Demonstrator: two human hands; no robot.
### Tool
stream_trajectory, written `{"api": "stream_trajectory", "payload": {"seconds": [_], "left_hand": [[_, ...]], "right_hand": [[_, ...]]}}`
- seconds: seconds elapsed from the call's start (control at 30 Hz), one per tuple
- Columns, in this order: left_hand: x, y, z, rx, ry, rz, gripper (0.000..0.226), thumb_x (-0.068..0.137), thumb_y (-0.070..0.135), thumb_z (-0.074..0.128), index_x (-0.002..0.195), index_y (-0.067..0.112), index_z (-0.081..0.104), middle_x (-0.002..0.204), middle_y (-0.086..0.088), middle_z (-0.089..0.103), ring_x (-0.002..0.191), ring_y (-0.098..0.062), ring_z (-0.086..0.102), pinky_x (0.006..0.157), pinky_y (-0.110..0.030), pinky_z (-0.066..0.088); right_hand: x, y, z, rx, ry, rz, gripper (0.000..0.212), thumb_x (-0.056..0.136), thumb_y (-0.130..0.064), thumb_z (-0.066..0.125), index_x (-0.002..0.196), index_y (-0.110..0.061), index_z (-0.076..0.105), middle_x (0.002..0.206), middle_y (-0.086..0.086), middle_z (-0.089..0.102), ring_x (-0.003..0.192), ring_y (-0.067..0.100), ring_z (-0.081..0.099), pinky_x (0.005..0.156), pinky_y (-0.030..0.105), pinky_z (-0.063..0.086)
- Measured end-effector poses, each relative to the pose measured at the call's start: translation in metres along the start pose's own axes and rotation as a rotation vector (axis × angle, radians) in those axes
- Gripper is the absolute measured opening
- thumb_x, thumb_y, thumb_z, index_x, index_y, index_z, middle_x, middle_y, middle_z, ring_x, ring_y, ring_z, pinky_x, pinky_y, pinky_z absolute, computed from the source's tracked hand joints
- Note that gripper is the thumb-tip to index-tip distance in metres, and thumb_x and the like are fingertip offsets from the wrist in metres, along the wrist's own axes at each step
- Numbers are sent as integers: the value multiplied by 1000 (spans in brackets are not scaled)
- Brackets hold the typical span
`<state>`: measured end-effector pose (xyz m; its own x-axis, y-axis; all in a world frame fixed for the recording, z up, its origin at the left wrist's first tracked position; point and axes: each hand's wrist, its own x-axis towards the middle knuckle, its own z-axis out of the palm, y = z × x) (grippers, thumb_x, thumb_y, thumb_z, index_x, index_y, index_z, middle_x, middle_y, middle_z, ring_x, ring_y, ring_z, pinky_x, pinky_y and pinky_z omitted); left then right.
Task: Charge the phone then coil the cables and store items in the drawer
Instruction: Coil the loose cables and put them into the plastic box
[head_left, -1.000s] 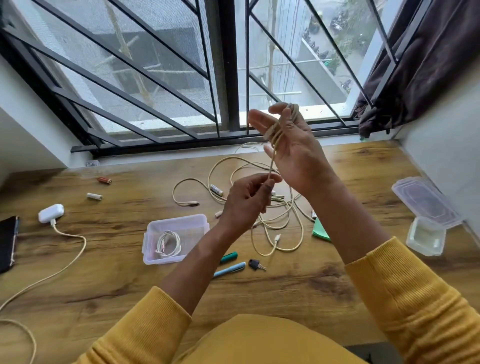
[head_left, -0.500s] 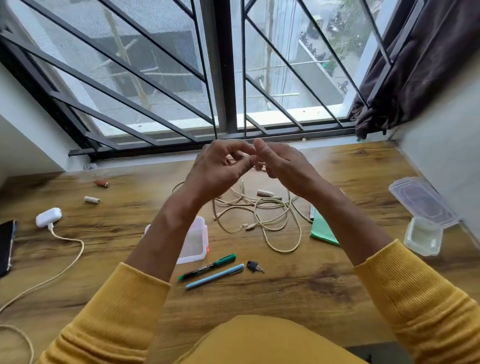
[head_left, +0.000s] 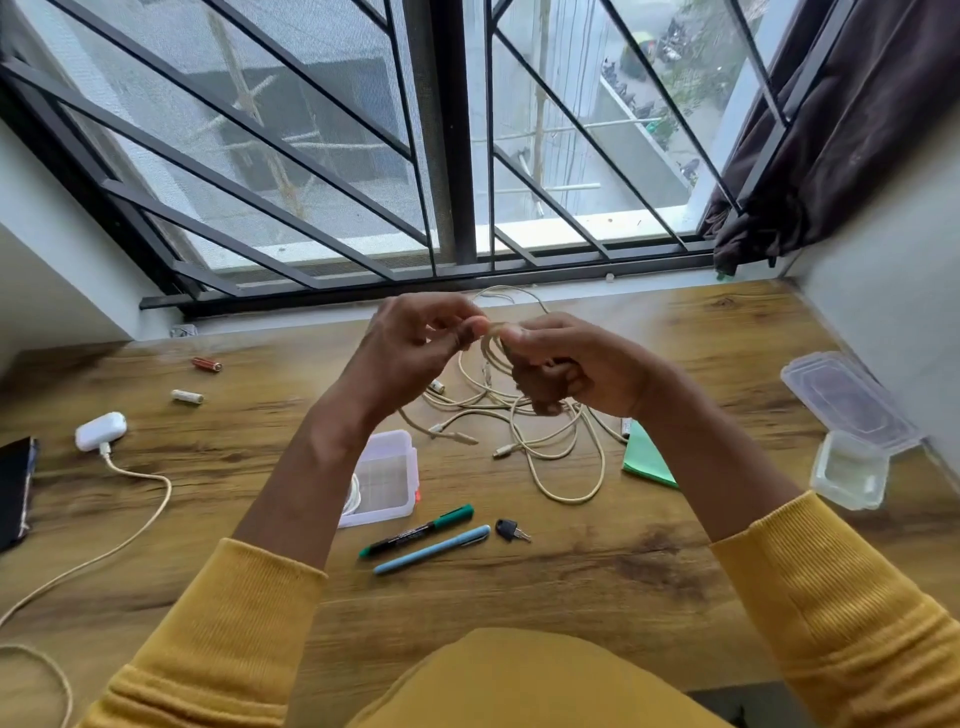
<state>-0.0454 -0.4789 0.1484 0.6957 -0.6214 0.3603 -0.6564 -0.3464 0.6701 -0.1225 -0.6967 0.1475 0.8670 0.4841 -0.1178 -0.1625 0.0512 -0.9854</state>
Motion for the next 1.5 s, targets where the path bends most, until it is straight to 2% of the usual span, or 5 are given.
{"api": "stream_trajectory", "payload": {"seconds": [0.4,0.6,0.83,1.13,1.5], "left_hand": [[-25,4,44,101,60,-226,31,106,22,59,135,27,67,84,9,71,82,-13,71,79,-41,60],[-36,23,62,193,-51,-180,26,107,28,55,129,26,69,93,5,77,93,-20,72,89,-49,57],[-29,38,49,254,-72,-61,24,104,34,62,122,20,71,104,2,72,92,-19,64,80,-42,54],[-15,36,10,386,78,-49,8,87,36,84,92,33,80,82,13,74,74,-6,68,69,-35,58],[-12,-1,4,188,41,11,28,94,49,73,111,26,76,99,9,66,87,-8,65,72,-36,59]], "right_hand": [[21,-11,17,529,312,-284,36,113,-38,32,89,-20,52,85,0,67,106,26,71,110,54,30],[29,2,19,492,498,-362,39,115,-41,27,132,-22,56,133,5,71,134,23,63,103,46,35],[37,20,23,175,738,-344,38,116,-31,35,147,-18,54,124,16,75,127,23,68,118,42,44],[31,26,37,-129,585,-231,30,115,-15,38,118,-1,64,91,9,72,78,14,71,66,33,60],[16,25,34,66,142,104,94,104,-74,4,88,-3,63,53,-1,29,45,13,20,48,29,14]]}}
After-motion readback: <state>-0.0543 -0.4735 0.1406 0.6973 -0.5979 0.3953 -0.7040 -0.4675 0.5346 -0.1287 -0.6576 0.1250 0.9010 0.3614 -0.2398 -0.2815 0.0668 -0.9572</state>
